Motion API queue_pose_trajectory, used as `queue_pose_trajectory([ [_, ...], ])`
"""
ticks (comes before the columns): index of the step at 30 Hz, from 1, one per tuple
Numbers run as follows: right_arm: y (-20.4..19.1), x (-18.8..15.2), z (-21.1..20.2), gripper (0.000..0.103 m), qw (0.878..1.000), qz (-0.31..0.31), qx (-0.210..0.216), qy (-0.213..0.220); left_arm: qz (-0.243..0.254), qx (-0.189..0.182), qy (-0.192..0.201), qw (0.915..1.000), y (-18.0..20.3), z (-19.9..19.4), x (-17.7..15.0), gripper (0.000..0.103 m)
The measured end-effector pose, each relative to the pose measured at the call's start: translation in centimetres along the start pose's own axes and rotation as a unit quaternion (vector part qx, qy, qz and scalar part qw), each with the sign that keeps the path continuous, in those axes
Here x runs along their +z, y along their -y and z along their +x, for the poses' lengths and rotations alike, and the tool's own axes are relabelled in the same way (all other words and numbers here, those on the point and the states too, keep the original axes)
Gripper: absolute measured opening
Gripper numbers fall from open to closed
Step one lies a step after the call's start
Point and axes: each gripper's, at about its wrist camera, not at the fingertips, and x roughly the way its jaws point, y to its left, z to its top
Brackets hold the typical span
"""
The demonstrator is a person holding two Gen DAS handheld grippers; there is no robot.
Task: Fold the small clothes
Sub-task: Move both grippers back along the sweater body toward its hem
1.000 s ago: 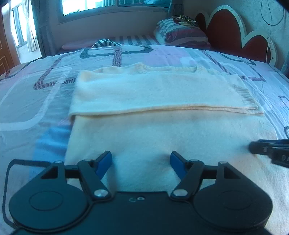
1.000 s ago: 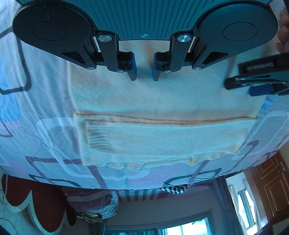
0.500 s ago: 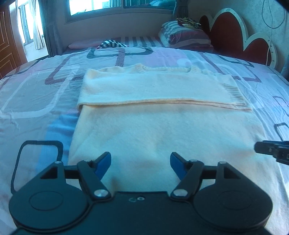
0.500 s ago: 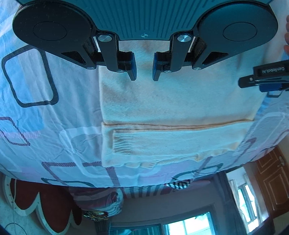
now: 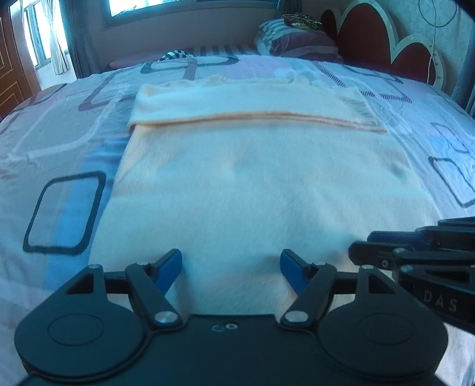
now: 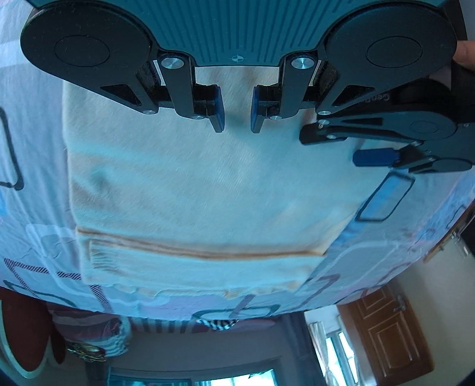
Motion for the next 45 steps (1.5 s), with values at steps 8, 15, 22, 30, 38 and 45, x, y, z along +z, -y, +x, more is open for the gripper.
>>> queue_pose_trajectory([
  [8, -0.2, -3.4, -1.6, 0.019, 0.998, -0.020, -0.064, 0.003, 0.003, -0.002, 0.000, 1.0000, -1.7, -1.3, -2.1, 0.077],
  [15, 0.5, -5.4, -3.8, 0.019, 0.992, 0.019, -0.124, 0.003, 0.009, -0.016, 0.010, 0.9998, -4.0, -3.1, -4.6, 0.078],
  [22, -2.0, -6.1, -5.9, 0.019, 0.991, 0.055, -0.122, 0.017, -0.002, -0.030, 0.017, 0.9994, -5.6, -5.6, -6.0, 0.074],
  [30, -7.5, -7.9, -6.4, 0.019, 0.996, 0.042, -0.082, 0.005, 0.028, -0.063, 0.011, 0.9976, -4.5, -8.0, -8.6, 0.076],
  [38, -8.3, -10.7, -6.8, 0.019, 0.994, 0.045, -0.101, -0.010, 0.030, -0.060, -0.003, 0.9978, -5.4, -8.3, -11.0, 0.078],
  [45, -5.9, -11.9, -8.8, 0.019, 0.988, 0.078, -0.135, -0.002, 0.019, -0.051, -0.003, 0.9985, -6.5, -8.8, -11.5, 0.079],
])
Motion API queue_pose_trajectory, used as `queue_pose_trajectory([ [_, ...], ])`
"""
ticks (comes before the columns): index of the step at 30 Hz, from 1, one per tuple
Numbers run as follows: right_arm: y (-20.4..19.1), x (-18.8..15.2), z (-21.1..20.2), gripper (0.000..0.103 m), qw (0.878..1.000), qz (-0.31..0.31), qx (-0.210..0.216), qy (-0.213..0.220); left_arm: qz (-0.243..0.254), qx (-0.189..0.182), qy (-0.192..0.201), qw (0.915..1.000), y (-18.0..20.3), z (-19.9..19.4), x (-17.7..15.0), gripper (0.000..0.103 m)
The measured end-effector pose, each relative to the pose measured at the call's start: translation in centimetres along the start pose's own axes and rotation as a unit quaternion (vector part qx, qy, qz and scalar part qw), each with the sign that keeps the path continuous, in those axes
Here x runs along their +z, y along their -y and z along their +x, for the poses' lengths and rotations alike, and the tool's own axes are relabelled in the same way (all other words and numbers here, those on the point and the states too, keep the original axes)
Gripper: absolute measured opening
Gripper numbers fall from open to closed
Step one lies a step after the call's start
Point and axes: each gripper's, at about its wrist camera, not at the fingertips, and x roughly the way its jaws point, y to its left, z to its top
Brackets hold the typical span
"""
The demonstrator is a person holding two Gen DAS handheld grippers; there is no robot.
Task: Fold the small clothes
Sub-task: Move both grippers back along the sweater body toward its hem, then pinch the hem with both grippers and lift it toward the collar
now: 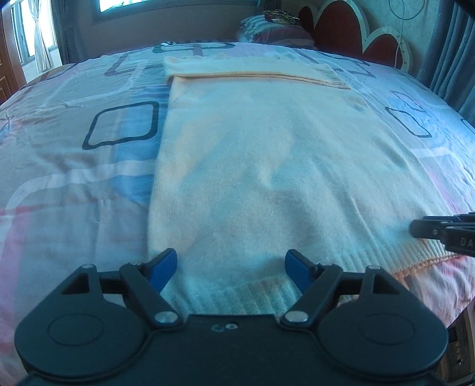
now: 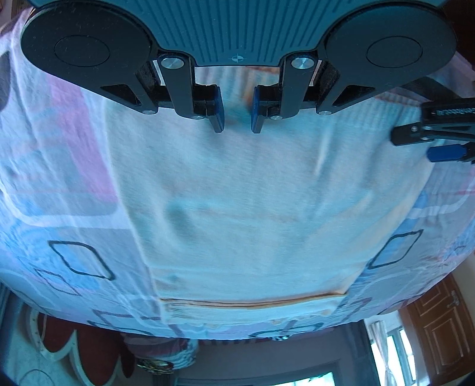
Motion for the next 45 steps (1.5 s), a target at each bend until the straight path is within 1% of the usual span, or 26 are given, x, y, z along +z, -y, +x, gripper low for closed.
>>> queue_pose_trajectory([
  [4, 1.6, -0.4, -0.8, 0.020, 1.000, 0.021, -0.020, 0.005, -0.007, 0.002, 0.002, 1.0000, -0.5, -0.4, -0.2, 0.079],
  [6, 2.3, -0.6, -1.2, 0.028, 0.999, 0.029, -0.028, 0.008, -0.014, 0.000, 0.004, 0.9999, -0.9, -0.6, -0.3, 0.079],
  [7, 2.6, -0.7, -1.5, 0.044, 0.999, 0.033, -0.035, 0.010, -0.015, 0.000, 0.006, 0.9999, -1.0, -0.6, -0.4, 0.079],
  [8, 2.8, -0.9, -1.7, 0.057, 0.998, 0.037, -0.041, 0.015, -0.017, -0.001, 0.008, 0.9998, -1.2, -0.8, -0.5, 0.079],
  [10, 3.3, -1.2, -2.3, 0.058, 0.998, 0.041, -0.050, 0.026, -0.024, -0.005, 0.008, 0.9997, -1.8, -1.0, -0.7, 0.079],
  [15, 4.3, -1.6, -2.8, 0.058, 0.997, 0.052, -0.060, 0.022, -0.060, -0.011, 0.004, 0.9981, -4.1, -1.3, -1.7, 0.081],
  [19, 5.1, -2.0, -2.9, 0.058, 0.996, 0.073, -0.054, 0.017, -0.054, -0.016, 0.005, 0.9984, -4.8, -1.6, -2.2, 0.080],
  [23, 5.8, -2.5, -2.8, 0.058, 0.994, 0.097, -0.044, 0.007, -0.041, -0.021, 0.001, 0.9989, -4.7, -1.8, -2.6, 0.077],
  [26, 6.3, -2.8, -3.0, 0.058, 0.993, 0.111, -0.049, 0.011, -0.065, -0.036, 0.000, 0.9972, -5.3, -2.0, -2.8, 0.076],
  [28, 6.6, -2.9, -3.0, 0.058, 0.991, 0.121, -0.055, 0.014, -0.082, -0.046, 0.000, 0.9956, -5.7, -2.1, -2.9, 0.069],
  [30, 7.1, -2.9, -2.9, 0.058, 0.990, 0.132, -0.055, 0.013, -0.094, -0.057, -0.002, 0.9939, -5.9, -2.1, -2.8, 0.054],
  [31, 7.2, -2.9, -2.8, 0.058, 0.989, 0.135, -0.053, 0.011, -0.100, -0.062, -0.003, 0.9931, -6.0, -2.1, -2.8, 0.051],
  [33, 7.1, -2.9, -2.8, 0.058, 0.990, 0.133, -0.052, 0.011, -0.110, -0.078, -0.011, 0.9908, -6.0, -2.0, -2.6, 0.042],
  [34, 7.1, -2.9, -2.9, 0.053, 0.990, 0.134, -0.048, 0.011, -0.111, -0.083, -0.015, 0.9902, -6.0, -1.9, -2.4, 0.041],
  [35, 7.1, -2.9, -2.8, 0.046, 0.989, 0.138, -0.044, 0.010, -0.112, -0.090, -0.020, 0.9894, -5.9, -1.8, -2.3, 0.037],
  [36, 7.2, -2.9, -2.8, 0.043, 0.989, 0.143, -0.039, 0.008, -0.115, -0.100, -0.026, 0.9880, -5.9, -1.6, -2.2, 0.028],
  [37, 7.4, -2.8, -2.7, 0.039, 0.988, 0.148, -0.033, 0.005, -0.118, -0.111, -0.033, 0.9863, -5.9, -1.5, -2.1, 0.023],
  [38, 7.5, -2.7, -2.7, 0.033, 0.988, 0.151, -0.029, 0.002, -0.123, -0.121, -0.039, 0.9842, -5.9, -1.3, -2.0, 0.015],
  [39, 7.6, -2.6, -2.7, 0.027, 0.988, 0.154, -0.025, -0.001, -0.131, -0.131, -0.043, 0.9818, -6.0, -1.0, -1.9, 0.012],
  [40, 7.7, -2.5, -2.6, 0.012, 0.987, 0.159, -0.018, -0.005, -0.140, -0.138, -0.045, 0.9794, -6.1, -0.7, -1.8, 0.010],
  [41, 7.9, -2.4, -2.5, 0.009, 0.986, 0.166, -0.008, -0.009, -0.146, -0.141, -0.043, 0.9782, -6.1, -0.6, -1.6, 0.008],
  [43, 8.2, -2.1, -2.4, 0.008, 0.984, 0.177, 0.004, -0.015, -0.144, -0.147, -0.035, 0.9779, -6.0, -0.6, -1.2, 0.008],
  [45, 8.3, -1.7, -2.6, 0.007, 0.983, 0.181, 0.013, -0.013, -0.130, -0.152, -0.016, 0.9795, -5.6, -1.1, -0.3, 0.007],
])
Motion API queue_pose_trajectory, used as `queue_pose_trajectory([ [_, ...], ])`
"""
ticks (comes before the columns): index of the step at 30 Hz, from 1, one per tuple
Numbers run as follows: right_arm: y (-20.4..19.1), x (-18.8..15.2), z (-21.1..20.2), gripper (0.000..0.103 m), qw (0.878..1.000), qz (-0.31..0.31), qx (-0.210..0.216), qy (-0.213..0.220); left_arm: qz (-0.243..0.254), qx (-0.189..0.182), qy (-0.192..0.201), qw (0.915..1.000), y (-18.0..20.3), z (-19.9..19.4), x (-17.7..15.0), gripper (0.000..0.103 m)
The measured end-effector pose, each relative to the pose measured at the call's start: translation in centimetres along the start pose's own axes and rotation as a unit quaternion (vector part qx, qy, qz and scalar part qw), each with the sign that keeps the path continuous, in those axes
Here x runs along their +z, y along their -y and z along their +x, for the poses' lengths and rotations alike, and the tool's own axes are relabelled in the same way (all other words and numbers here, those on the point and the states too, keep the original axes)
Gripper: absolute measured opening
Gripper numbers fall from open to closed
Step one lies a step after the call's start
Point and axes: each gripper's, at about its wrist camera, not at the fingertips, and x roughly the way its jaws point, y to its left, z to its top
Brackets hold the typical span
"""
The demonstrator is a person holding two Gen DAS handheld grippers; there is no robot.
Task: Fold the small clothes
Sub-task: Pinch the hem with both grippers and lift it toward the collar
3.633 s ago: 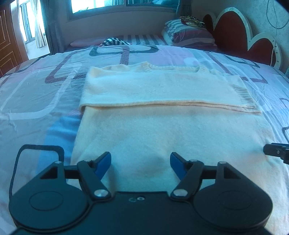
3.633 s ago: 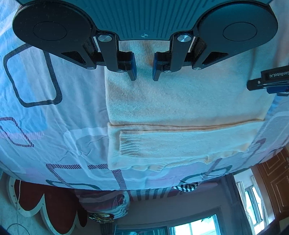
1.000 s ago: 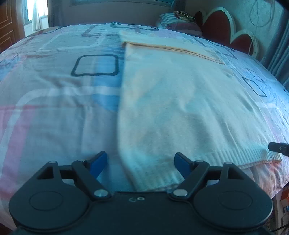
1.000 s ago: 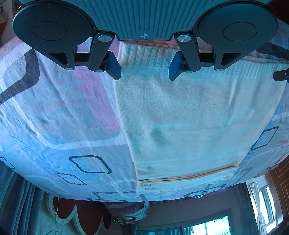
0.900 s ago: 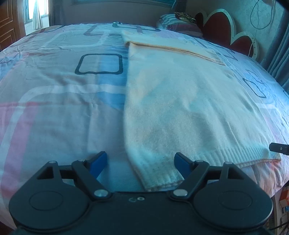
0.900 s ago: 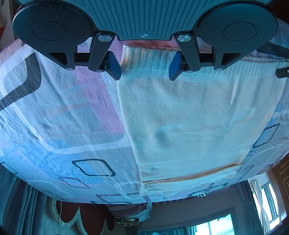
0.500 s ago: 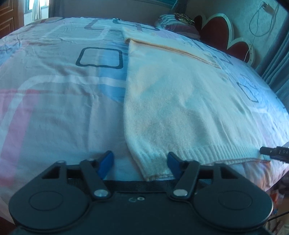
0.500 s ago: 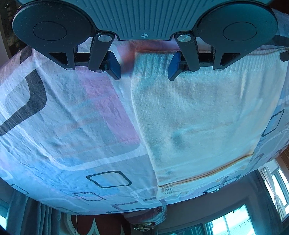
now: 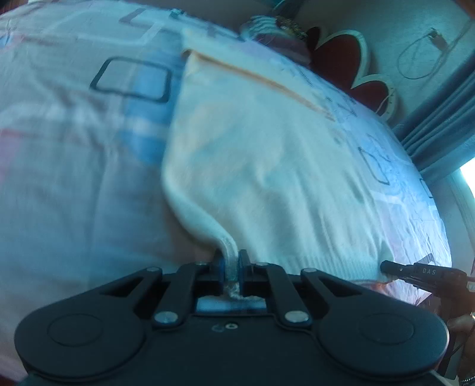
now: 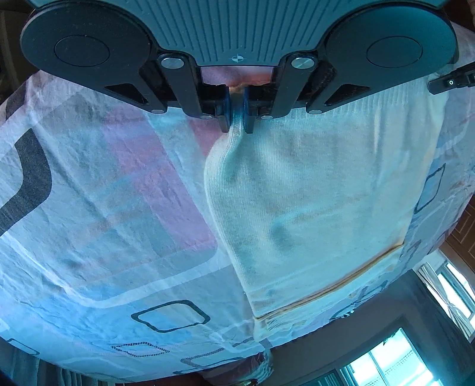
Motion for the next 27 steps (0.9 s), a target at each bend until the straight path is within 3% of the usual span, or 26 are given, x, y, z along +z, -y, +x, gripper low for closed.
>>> queue_pose_trajectory([
  [5, -1.6, 2.6, -1.0, 0.007, 0.999, -0.023, 0.021, 0.031, 0.018, -0.008, 0.044, 0.9988, 1.3, -1.0, 2.8, 0.007],
  [13, -4.4, 9.4, -0.9, 0.007, 0.994, -0.060, 0.045, 0.085, 0.030, 0.000, 0.105, 0.9940, 2.2, -0.5, 9.0, 0.006],
  [27, -6.6, 22.4, 5.9, 0.007, 0.987, -0.060, 0.073, 0.129, 0.022, 0.016, 0.170, 0.9850, 2.7, 5.1, 19.6, 0.006],
])
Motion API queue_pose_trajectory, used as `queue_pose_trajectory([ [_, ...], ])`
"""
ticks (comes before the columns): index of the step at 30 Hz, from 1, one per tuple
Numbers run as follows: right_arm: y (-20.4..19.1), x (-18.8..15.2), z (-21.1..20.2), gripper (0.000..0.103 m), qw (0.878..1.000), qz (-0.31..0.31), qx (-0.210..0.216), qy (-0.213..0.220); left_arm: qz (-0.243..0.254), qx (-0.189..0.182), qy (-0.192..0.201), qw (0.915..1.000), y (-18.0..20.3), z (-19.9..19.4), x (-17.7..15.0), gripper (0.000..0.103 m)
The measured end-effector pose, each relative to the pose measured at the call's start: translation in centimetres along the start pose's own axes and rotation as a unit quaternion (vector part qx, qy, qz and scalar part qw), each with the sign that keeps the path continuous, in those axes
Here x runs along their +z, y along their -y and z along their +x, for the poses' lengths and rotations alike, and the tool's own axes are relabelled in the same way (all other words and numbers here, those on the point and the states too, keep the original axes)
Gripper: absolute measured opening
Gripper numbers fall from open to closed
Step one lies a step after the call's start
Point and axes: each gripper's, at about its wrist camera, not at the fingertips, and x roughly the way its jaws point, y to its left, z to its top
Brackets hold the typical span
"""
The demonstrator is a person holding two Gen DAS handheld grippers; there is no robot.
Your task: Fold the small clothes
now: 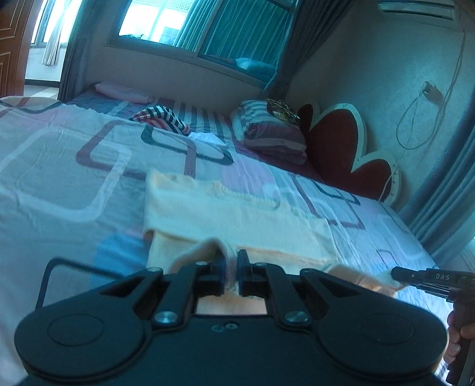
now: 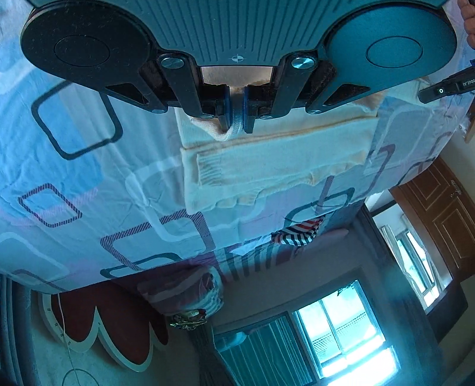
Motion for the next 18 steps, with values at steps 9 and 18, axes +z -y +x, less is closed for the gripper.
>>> queue_pose_trajectory([
  [9, 0.4, 4.7, 6.5, 0.007, 1.000, 0.000, 0.000, 0.006, -0.015, 0.018, 0.016, 0.9996, -1.0, 5.9, 4.1, 0.006],
  [18, 2.8, 8.7, 14.6, 0.007, 0.998, 0.047, -0.008, -0.027, -0.034, 0.056, -0.007, 0.9978, -2.6, 13.0, 6.8, 0.006],
])
